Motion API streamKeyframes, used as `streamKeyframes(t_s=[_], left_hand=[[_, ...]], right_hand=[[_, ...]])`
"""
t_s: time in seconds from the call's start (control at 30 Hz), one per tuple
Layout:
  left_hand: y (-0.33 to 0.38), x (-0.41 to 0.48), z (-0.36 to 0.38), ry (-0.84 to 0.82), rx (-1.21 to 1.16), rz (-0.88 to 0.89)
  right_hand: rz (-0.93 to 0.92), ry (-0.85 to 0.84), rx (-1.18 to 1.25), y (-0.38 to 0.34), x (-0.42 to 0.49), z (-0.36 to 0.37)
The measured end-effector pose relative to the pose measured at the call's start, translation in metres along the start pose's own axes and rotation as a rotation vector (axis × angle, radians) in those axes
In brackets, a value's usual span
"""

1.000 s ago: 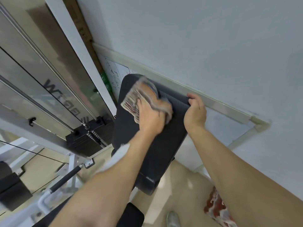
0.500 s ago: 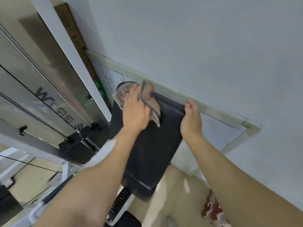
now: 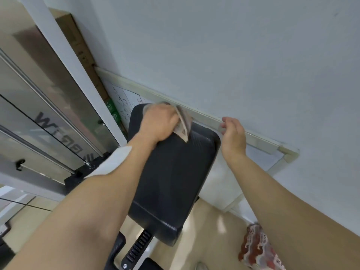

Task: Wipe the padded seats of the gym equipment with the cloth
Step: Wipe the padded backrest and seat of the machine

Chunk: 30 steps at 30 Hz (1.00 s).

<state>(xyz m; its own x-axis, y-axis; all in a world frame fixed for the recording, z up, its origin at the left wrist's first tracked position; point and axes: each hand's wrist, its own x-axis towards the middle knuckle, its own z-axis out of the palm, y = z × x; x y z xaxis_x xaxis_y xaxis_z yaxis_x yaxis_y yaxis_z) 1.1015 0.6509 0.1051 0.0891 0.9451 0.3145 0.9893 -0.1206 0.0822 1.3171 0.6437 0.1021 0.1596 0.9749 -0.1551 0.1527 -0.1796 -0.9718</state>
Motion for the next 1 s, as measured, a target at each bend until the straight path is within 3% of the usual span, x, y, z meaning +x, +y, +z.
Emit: streamKeyframes(t_s=[0.1, 0.17, 0.27, 0.4, 0.53, 0.7, 0.87, 1.0], left_hand=[[-0.022, 0.0, 0.003, 0.106, -0.074, -0.292], [0.001, -0.007, 0.021, 0.179, -0.096, -0.405], [0.078, -0.048, 0.046, 0.269, -0.243, -0.378], [0.138, -0.118, 0.077, 0.201, -0.487, -0.344], [0.102, -0.108, 0.06, 0.228, -0.779, -0.595], [0.015, -0.067, 0.044, 0.258, -0.712, -0.926], [0.077, -0.138, 0.099, 0.119, -0.583, -0.932], [0.136, -0.182, 0.118, -0.036, -0.722, -0.829]], right_hand=[[-0.08, -0.128, -0.084, 0.002, -0.006, 0.011], [-0.101, -0.156, -0.149, 0.007, -0.008, 0.014], [-0.166, -0.08, -0.264, 0.011, -0.013, 0.014], [-0.348, 0.054, -0.455, 0.017, -0.029, 0.012], [-0.674, 0.06, -0.715, 0.025, -0.044, 0.017], [-0.851, 0.001, -0.851, 0.022, -0.05, 0.038], [-1.009, -0.038, -1.046, 0.035, -0.052, 0.043], [-1.254, -0.056, -1.178, 0.053, -0.05, 0.032]])
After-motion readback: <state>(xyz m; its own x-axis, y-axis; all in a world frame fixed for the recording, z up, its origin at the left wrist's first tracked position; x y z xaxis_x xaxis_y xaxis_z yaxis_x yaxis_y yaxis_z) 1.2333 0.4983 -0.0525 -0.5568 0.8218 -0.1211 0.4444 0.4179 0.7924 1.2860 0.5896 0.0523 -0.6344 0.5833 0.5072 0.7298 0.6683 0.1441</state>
